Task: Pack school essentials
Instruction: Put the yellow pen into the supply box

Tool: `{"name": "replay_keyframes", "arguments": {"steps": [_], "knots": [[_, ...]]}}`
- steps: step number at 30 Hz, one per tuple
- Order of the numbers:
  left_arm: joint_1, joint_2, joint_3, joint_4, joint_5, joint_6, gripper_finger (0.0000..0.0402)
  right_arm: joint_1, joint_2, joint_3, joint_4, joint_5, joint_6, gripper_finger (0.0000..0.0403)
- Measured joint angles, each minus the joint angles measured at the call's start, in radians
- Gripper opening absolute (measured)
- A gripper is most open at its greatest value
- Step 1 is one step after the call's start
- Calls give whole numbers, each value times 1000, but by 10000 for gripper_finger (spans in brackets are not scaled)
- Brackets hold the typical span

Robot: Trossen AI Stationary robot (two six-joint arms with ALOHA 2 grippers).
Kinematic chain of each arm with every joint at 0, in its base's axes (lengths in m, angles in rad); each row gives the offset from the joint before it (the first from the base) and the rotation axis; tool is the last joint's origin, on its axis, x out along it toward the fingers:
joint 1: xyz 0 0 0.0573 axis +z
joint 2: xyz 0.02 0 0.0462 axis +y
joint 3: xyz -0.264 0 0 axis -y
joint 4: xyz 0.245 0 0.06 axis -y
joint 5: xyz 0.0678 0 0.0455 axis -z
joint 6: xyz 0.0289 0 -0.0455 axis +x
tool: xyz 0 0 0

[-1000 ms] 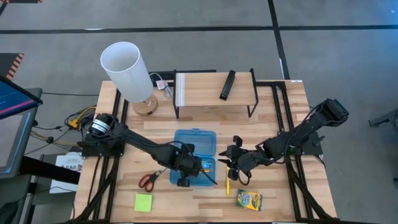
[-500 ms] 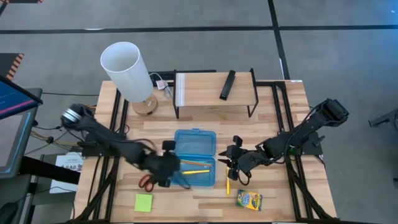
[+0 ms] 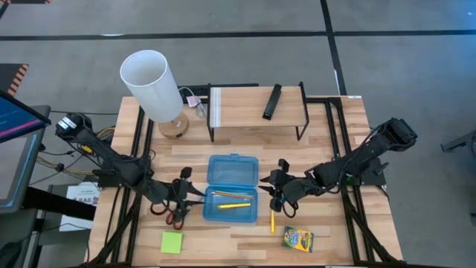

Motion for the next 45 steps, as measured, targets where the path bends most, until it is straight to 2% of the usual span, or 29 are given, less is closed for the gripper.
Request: {"name": "replay_keyframes", "arguments": {"steps": [9,14,45], "knots": [[0,-5,-9,9,-85,-11,103,3,0,0,-12,0,-7,127],[-1,-5,-9,9,-50,1,103,9,0,0,-11,-4,-7,127],[-1,-5,-9,9,-47,-27,103,8,0,0,-13,-8,-8,127]]}}
